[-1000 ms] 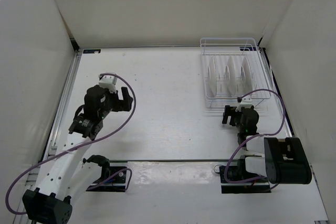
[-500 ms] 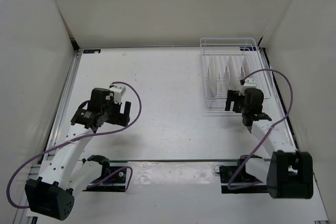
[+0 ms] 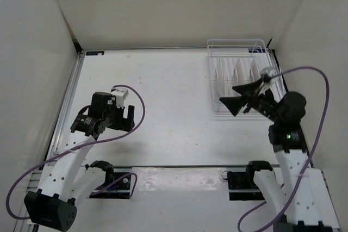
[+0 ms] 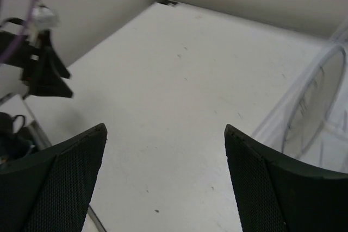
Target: Unload the plates from the dish rack
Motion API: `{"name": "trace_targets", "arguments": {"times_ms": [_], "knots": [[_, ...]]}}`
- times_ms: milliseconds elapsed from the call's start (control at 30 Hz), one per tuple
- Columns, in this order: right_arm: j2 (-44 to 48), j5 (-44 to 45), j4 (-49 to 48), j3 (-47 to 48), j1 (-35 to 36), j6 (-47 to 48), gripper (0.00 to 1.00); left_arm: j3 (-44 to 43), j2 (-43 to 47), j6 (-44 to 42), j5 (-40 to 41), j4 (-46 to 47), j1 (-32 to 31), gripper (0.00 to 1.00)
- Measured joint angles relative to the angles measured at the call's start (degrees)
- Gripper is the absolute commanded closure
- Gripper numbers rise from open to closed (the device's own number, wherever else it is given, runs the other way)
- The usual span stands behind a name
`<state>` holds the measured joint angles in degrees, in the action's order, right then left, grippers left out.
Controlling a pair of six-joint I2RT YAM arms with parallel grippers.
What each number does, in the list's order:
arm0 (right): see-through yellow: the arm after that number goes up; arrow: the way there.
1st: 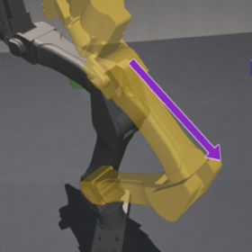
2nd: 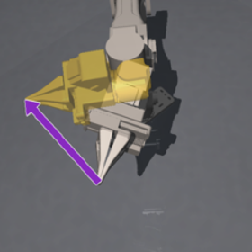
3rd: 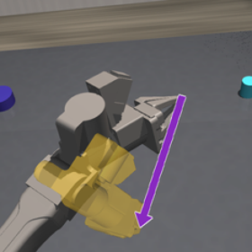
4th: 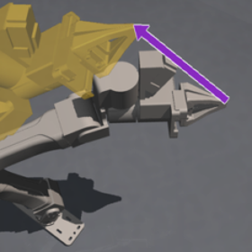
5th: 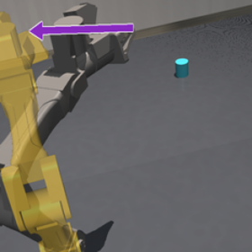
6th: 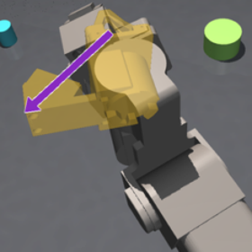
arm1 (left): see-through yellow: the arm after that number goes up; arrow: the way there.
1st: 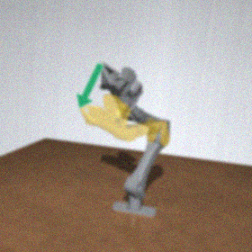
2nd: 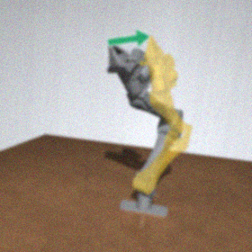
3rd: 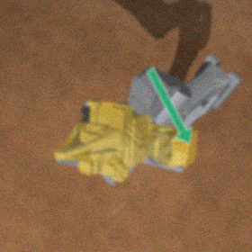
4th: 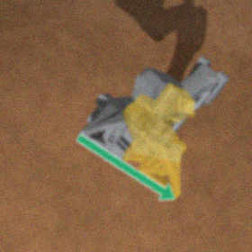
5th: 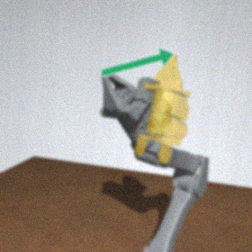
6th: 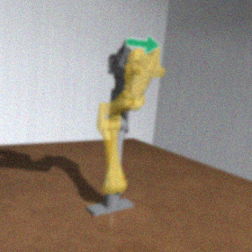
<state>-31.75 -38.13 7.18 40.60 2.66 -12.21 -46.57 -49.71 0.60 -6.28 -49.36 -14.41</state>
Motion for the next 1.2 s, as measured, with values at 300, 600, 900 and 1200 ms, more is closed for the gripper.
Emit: {"name": "trace_targets", "arguments": {"times_ms": [300,600,900,1200], "knots": [[-27.67,-15.08,-0.63,21.22,-0.02,-14.64,0.1,-0.33,-0.48,0.5,0.17,-0.98,0.0,0.0],[-33.24,3.17,11.26,27.28,0.07,-11.28,0.25,-0.33,-0.61,0.92,0.2,-1.46,0.0,0.0],[-43.69,13.31,14.47,37.55,1.99,-8.2,0.48,-0.98,-1.75,0.94,0.2,-1.68,0.0,0.0],[-56.02,22.88,19.8,45.05,7.5,-3.63,0.54,-0.98,-2.08,0.94,0.52,-1.7,0.0,0.0]]}}
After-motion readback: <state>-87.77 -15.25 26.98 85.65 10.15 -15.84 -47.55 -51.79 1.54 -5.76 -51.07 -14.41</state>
